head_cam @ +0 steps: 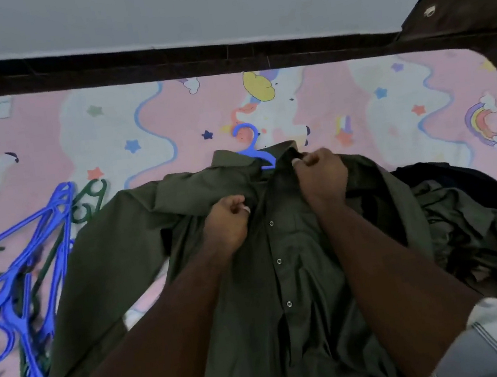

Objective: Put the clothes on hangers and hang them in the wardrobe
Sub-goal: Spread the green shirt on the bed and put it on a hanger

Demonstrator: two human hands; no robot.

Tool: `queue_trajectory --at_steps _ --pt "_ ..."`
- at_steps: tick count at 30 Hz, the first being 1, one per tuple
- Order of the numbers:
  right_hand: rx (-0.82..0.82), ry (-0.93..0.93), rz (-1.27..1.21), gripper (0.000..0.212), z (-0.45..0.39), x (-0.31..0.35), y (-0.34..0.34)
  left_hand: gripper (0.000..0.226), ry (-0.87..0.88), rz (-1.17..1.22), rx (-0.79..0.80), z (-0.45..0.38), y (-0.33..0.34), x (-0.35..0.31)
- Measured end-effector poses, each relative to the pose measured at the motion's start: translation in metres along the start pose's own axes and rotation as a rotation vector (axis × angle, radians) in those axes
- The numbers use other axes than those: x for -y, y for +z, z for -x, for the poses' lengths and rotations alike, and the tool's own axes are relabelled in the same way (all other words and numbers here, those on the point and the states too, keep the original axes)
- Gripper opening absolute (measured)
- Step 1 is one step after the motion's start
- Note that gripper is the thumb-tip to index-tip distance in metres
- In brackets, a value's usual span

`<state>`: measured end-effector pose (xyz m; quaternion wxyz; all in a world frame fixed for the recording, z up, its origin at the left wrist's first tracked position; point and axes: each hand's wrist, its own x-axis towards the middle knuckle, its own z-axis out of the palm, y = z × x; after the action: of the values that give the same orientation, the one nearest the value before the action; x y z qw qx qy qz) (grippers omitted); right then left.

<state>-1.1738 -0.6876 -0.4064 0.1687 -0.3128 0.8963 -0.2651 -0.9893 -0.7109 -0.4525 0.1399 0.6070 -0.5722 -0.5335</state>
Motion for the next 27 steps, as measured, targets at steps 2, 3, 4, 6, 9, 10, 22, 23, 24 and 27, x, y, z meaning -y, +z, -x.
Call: queue_trajectory --at_steps 2,3,4,6,9,10,22,23,24,27 --pt "0.086 0.180 -0.090 0.039 0.005 -0.008 0.002 0.034 0.010 -0.015 -0.009 -0.005 0.007 -0.004" --pt "0.111 0.191 -0.106 0.043 0.004 -0.011 0.006 0.035 0.020 -0.032 -0.022 -0.008 0.010 -0.008" --pt "0.125 0.184 -0.114 0.046 0.001 -0.011 0.011 0.036 0.032 -0.048 -0.049 -0.012 0.012 -0.012" --pt "0.126 0.168 -0.126 0.051 -0.007 -0.003 0.020 0.036 0.067 -0.071 -0.115 -0.021 0.016 -0.020" --pt "0.150 0.177 -0.172 0.059 -0.022 0.011 0.034 0.038 0.154 -0.124 -0.147 -0.037 0.024 -0.032" --pt "0.153 0.181 -0.180 0.057 -0.027 0.014 0.039 0.040 0.180 -0.145 -0.136 -0.043 0.027 -0.034" --pt "0.322 0.390 -0.562 0.014 -0.033 -0.037 0.073 0.041 0.206 -0.348 -0.068 -0.091 0.050 -0.024" --pt "0.333 0.404 -0.593 0.014 -0.034 -0.039 0.073 0.036 0.217 -0.345 -0.090 -0.092 0.052 -0.024" --pt "0.347 0.418 -0.623 0.013 -0.035 -0.040 0.072 0.030 0.222 -0.330 -0.115 -0.093 0.054 -0.025" --pt "0.403 0.470 -0.713 0.009 -0.036 -0.043 0.069 0.015 0.220 -0.277 -0.174 -0.094 0.057 -0.032"
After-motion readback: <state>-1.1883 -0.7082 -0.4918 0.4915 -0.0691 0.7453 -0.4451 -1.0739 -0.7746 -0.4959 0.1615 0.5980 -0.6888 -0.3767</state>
